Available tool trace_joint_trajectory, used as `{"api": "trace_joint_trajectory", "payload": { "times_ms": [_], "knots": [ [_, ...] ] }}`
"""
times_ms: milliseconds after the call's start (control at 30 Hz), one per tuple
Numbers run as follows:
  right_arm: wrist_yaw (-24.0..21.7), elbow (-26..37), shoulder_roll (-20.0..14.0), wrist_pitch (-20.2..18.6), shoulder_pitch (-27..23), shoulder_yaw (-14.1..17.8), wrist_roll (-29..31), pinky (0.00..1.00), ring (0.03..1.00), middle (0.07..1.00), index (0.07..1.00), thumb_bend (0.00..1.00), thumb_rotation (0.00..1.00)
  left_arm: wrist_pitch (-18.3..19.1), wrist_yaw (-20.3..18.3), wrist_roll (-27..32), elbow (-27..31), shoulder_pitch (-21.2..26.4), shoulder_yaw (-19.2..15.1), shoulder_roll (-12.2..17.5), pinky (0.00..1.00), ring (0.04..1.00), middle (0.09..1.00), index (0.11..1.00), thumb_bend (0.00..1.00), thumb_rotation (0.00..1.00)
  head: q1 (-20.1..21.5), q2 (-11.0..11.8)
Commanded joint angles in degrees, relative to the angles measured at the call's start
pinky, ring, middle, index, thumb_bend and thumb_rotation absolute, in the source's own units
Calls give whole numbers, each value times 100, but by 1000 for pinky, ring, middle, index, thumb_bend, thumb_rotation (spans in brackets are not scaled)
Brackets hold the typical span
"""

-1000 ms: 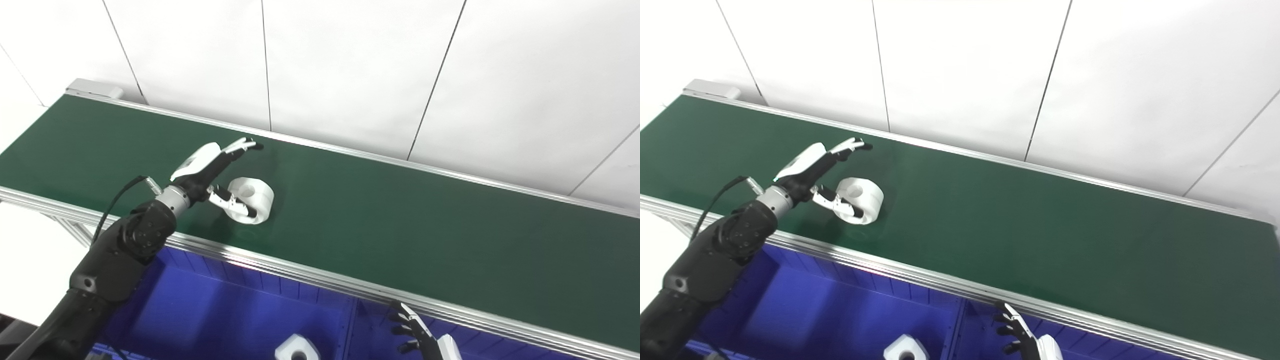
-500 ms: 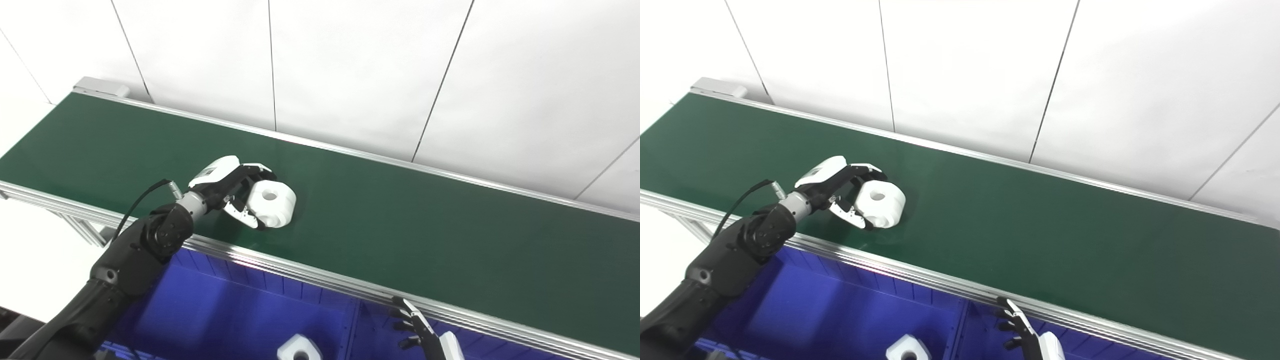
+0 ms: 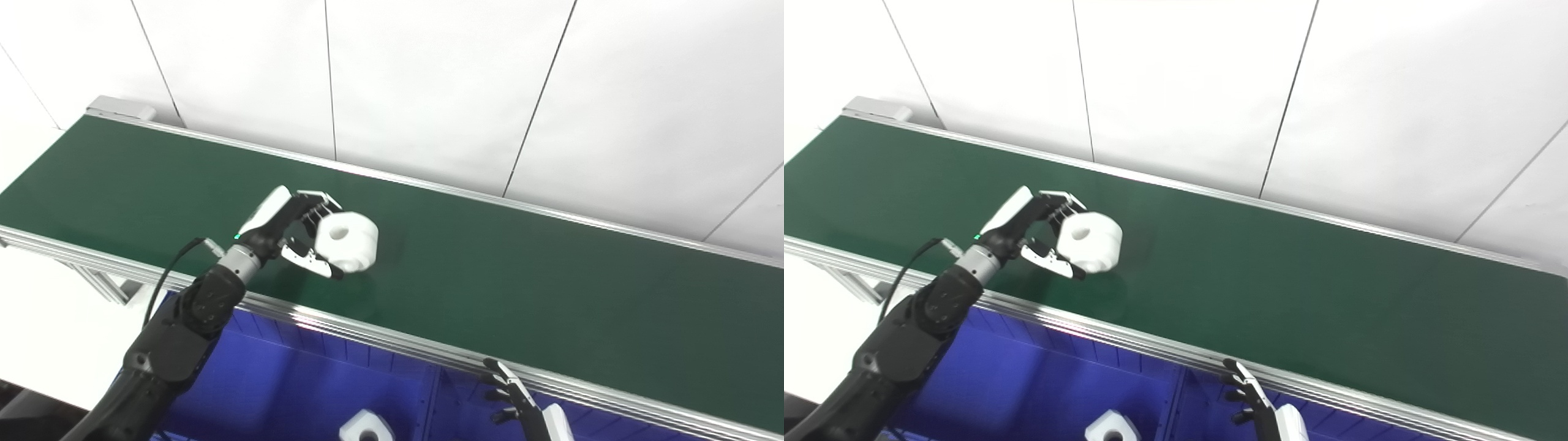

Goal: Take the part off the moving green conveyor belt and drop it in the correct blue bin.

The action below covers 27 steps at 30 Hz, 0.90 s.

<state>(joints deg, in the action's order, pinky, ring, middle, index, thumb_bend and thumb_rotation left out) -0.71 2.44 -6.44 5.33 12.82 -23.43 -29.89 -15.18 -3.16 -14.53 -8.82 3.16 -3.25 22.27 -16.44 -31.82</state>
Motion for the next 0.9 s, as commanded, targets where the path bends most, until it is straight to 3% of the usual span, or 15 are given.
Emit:
{"api": "trace_joint_trajectory", "payload": {
  "times_ms": [0,133,167,267,500,533,700,867],
  "knots": [
    [-31,300,55,29,13,1,36,593,749,812,888,643,116,-75,126,121,361,-109,-98,-19,416,464,462,528,513,0,51,-78],
    [-181,584,85,-201,94,17,33,615,765,825,892,638,112,-107,-103,682,900,-554,-151,-116,435,478,470,523,513,0,294,-491],
    [-241,679,86,-285,108,17,29,625,770,830,896,634,120,-87,-150,691,1077,-695,-129,-109,442,486,479,512,514,0,407,-699],
    [-389,900,77,-470,146,21,27,648,783,842,907,620,151,3,-304,614,1443,-1100,-52,-71,437,479,473,516,514,0,677,-977],
    [-547,1135,113,-720,181,41,-4,691,801,854,922,606,246,-284,-477,282,1381,-1740,241,-55,424,475,457,528,512,0,1015,-1426],
    [-550,1153,124,-744,173,42,-20,689,801,853,923,606,251,-215,-569,164,1436,-1759,312,24,422,474,458,526,513,0,1044,-1555],
    [-613,1265,164,-831,158,52,-32,684,801,852,929,602,286,297,-1037,-594,1720,-1765,637,419,462,513,469,520,513,0,1052,-1697],
    [-670,1393,158,-938,183,64,-44,685,795,850,927,605,303,1145,-1511,-1008,2005,-1684,890,593,470,512,464,520,514,0,986,-1774]
  ]
}}
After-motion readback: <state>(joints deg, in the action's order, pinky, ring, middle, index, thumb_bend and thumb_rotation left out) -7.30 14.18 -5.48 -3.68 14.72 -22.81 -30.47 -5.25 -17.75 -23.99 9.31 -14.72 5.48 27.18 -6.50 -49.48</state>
